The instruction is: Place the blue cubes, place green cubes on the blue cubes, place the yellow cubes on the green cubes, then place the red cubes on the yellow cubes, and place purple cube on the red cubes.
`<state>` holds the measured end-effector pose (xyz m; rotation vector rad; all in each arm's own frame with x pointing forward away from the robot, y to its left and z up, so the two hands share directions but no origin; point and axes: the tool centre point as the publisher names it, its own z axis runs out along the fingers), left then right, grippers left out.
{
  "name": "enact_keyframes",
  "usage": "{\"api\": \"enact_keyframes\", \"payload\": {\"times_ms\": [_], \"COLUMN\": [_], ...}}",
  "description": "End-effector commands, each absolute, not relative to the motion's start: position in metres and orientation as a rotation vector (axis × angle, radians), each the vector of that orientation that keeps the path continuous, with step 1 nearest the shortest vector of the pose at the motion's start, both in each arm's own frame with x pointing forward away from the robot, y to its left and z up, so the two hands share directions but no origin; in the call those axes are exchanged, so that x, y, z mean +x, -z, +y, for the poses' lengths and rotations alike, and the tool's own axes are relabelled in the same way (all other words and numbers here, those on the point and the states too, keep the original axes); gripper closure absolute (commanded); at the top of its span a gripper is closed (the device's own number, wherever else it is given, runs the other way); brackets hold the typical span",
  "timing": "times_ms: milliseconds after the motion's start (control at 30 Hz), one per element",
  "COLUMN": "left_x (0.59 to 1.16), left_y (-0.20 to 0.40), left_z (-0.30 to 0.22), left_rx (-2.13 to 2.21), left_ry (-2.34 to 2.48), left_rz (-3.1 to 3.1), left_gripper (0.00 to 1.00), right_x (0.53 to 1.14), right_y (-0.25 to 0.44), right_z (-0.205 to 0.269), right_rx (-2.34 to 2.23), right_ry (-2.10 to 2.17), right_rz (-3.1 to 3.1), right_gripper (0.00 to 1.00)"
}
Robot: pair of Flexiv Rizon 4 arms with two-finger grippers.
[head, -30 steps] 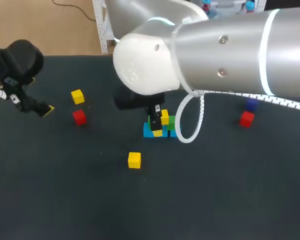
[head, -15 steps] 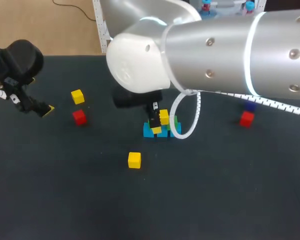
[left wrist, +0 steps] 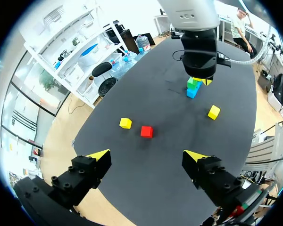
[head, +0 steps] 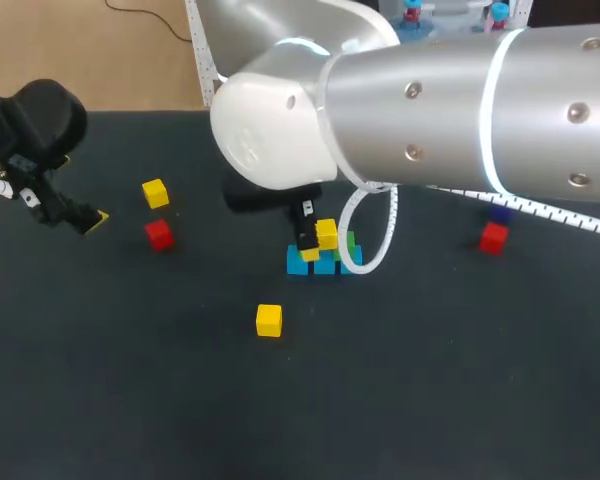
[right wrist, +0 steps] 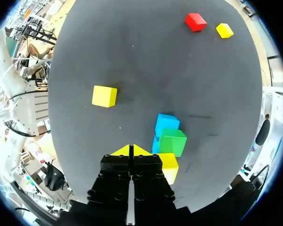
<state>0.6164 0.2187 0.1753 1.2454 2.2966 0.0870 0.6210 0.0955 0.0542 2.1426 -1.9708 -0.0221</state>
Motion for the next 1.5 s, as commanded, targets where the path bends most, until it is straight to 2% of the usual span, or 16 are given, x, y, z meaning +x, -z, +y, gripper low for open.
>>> {"api": "enact_keyframes", "payload": {"times_ms": [33,1033,1233,1500], "left_x": [0.617,0.617,0.617,0.617], "left_y": [-0.175,-0.175,-0.175,-0.175], "left_z": [0.22,0.22,0.22,0.22], "left_rx": [1.248,1.248,1.248,1.248], "left_ry": [-0.083,-0.083,-0.083,-0.083], "left_rz": [2.294,2.294,2.294,2.294], "left_gripper": [0.0,0.0,0.0,0.0], "right_x": [0.622,0.637,0.628,0.604], "right_y": [-0.054,-0.055,-0.062,-0.067], "right_z": [0.095,0.102,0.119,0.109], "right_rx": [2.148,2.23,2.285,2.229], "right_ry": [0.019,0.017,0.035,0.051], "right_rz": [-1.972,-1.919,-1.852,-1.855], "right_gripper": [1.0,1.0,1.0,1.0]}}
